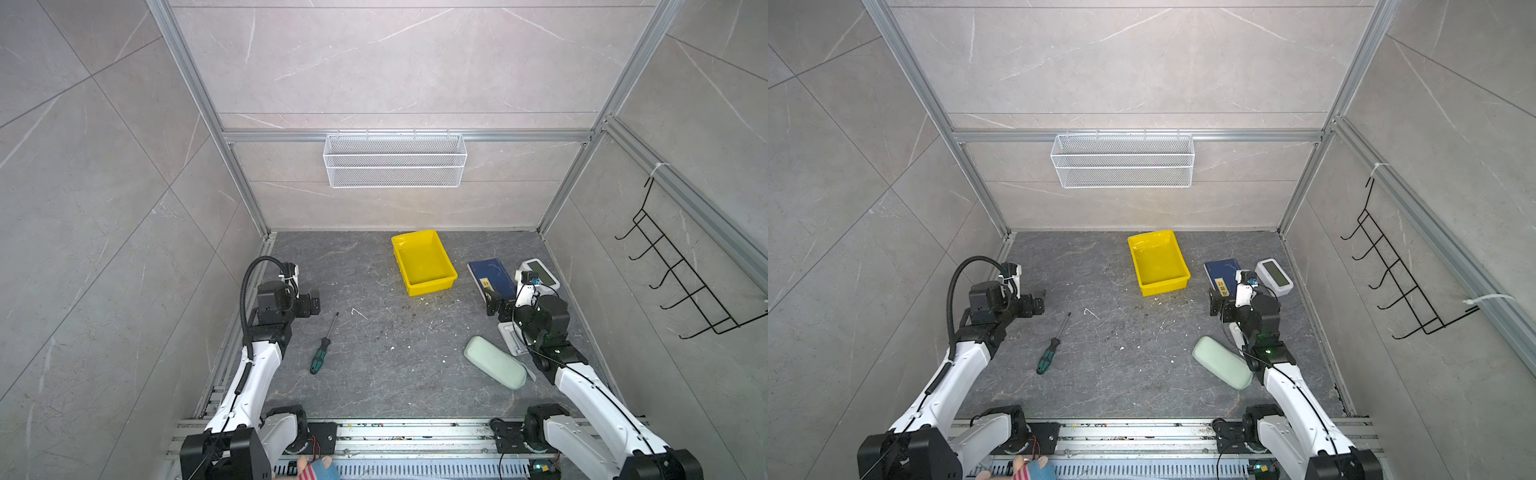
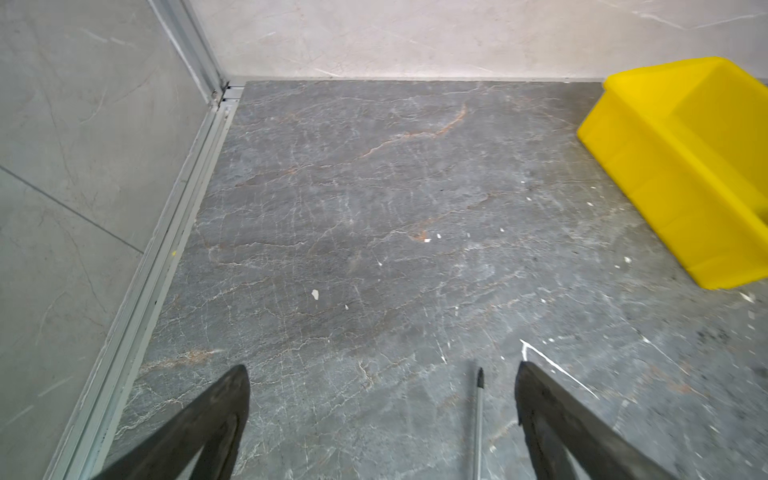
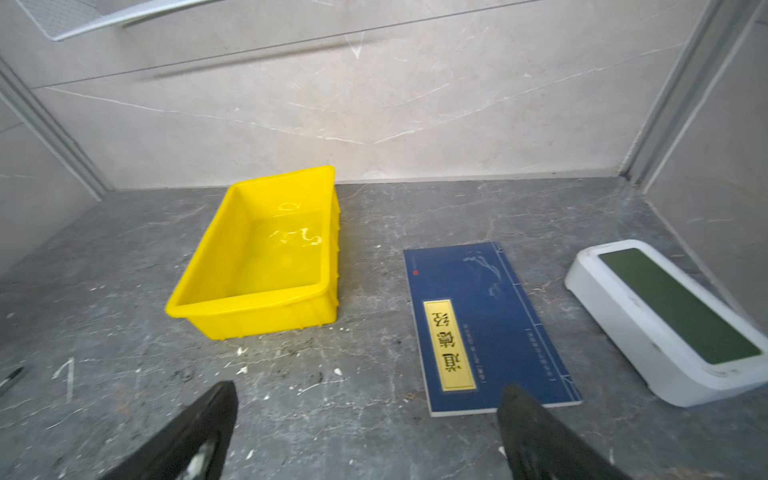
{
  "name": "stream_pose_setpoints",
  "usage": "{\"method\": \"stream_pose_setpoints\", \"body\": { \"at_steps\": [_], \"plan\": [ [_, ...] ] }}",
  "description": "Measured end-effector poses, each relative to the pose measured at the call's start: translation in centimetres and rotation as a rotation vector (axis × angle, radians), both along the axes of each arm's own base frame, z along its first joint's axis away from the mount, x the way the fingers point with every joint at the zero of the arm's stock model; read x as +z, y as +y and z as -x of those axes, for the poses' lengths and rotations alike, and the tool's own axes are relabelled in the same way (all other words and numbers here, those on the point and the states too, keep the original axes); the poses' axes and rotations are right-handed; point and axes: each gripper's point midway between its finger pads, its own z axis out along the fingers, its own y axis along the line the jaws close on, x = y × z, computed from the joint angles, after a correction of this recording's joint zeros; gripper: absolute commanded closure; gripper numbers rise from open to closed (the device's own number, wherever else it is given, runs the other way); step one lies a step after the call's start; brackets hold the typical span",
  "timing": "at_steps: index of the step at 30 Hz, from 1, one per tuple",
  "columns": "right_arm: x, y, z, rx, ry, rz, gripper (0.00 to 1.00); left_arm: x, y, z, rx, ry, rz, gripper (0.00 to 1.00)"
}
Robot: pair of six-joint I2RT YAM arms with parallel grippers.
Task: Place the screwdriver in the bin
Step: 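Close the left gripper on the green-handled screwdriver while the right arm reaches over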
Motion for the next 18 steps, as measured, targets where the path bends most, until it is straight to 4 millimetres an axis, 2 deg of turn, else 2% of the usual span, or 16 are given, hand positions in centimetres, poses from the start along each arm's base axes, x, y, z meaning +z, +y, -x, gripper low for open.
{"method": "stream_pose_setpoints", "body": {
  "at_steps": [5,9,13,16,18],
  "plan": [
    [1.9,3.0,1.6,0.154,0.016,-0.037,0.01,-0.4,-0.9,1.8,-0.045,0.140,0.010,0.00],
    [4.6,6.2,3.1,0.298,0.001,-0.033,0.01,-1.4,-2.3,2.7,-0.103,0.255,0.003,0.00],
    [7.1,10.1,5.1,0.455,-0.027,-0.008,0.01,-3.1,-5.0,3.3,-0.204,0.369,-0.051,0.00],
    [8.0,13.3,7.1,0.579,-0.037,0.022,0.01,-4.9,-6.3,3.2,-0.241,0.463,-0.075,0.00],
    [8.1,15.2,8.2,0.648,-0.033,0.039,0.01,-6.0,-6.5,3.0,-0.239,0.520,-0.086,0.00]
  ]
}}
